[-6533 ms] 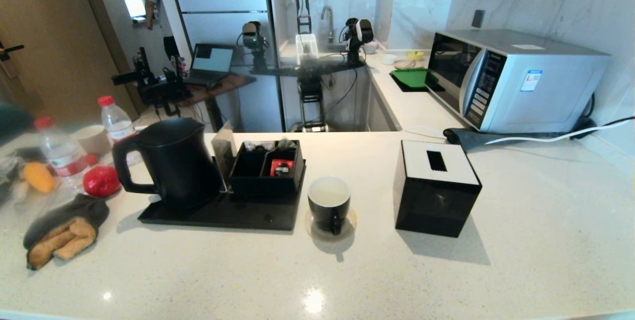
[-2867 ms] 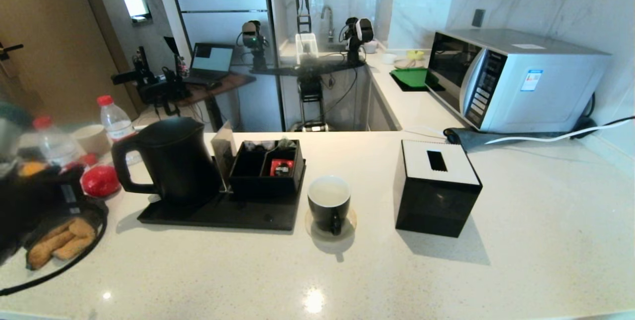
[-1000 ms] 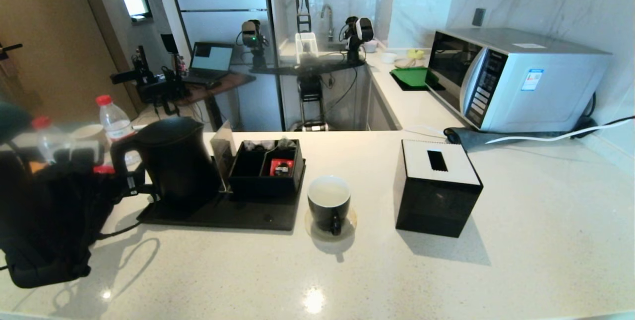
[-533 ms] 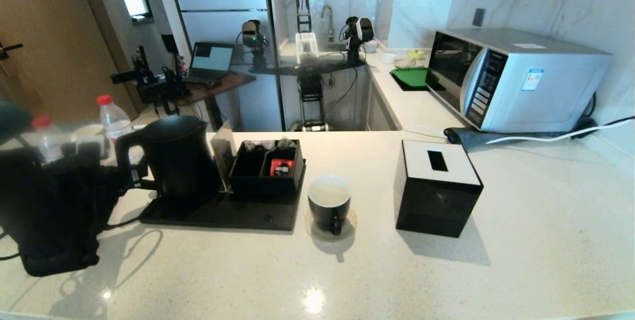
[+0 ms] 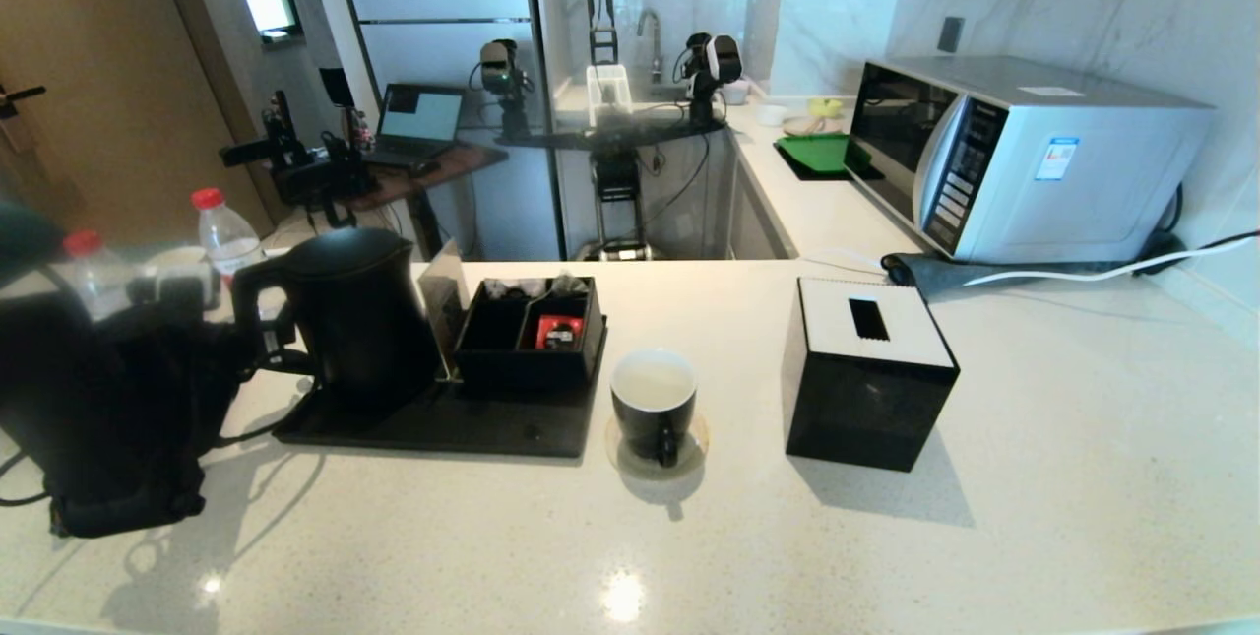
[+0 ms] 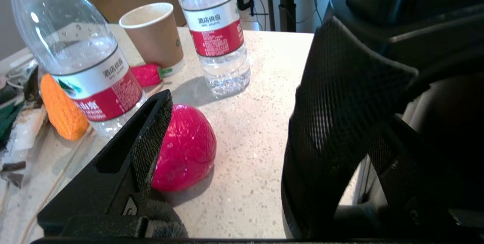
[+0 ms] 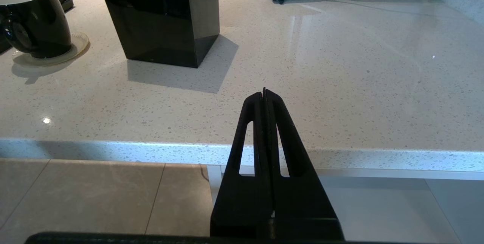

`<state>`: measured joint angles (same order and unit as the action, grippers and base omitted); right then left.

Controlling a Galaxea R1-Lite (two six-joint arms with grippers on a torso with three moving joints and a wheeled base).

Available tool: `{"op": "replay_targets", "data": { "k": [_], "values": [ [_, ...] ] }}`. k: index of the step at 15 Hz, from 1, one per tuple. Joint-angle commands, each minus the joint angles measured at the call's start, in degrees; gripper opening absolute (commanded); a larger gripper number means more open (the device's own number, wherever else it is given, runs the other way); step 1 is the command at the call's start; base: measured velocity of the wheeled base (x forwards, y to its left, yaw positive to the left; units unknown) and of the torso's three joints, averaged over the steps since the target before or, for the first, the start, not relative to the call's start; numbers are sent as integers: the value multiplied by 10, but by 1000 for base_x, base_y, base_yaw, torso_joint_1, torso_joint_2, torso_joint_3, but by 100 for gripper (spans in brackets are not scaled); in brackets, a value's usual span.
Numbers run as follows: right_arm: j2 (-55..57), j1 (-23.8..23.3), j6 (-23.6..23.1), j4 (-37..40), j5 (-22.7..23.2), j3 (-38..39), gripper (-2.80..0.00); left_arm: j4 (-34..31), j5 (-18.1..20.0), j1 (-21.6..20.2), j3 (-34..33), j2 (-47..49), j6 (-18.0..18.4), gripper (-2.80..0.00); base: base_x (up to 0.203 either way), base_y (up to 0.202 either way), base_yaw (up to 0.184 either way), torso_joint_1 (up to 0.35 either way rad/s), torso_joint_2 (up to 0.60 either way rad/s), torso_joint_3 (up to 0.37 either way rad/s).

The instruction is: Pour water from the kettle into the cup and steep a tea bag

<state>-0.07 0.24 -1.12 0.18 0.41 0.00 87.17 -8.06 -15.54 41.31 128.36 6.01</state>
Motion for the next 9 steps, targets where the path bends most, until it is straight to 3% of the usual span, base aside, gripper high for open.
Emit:
{"op": "replay_targets", "data": {
  "k": [1, 9],
  "values": [
    [1, 0, 0, 0, 0, 0, -280, 28, 0, 1, 12, 1, 1, 0, 0, 0, 0, 0, 0, 0],
    [1, 0, 0, 0, 0, 0, -280, 28, 0, 4, 49, 9, 2, 0, 0, 0, 0, 0, 0, 0]
  ]
}}
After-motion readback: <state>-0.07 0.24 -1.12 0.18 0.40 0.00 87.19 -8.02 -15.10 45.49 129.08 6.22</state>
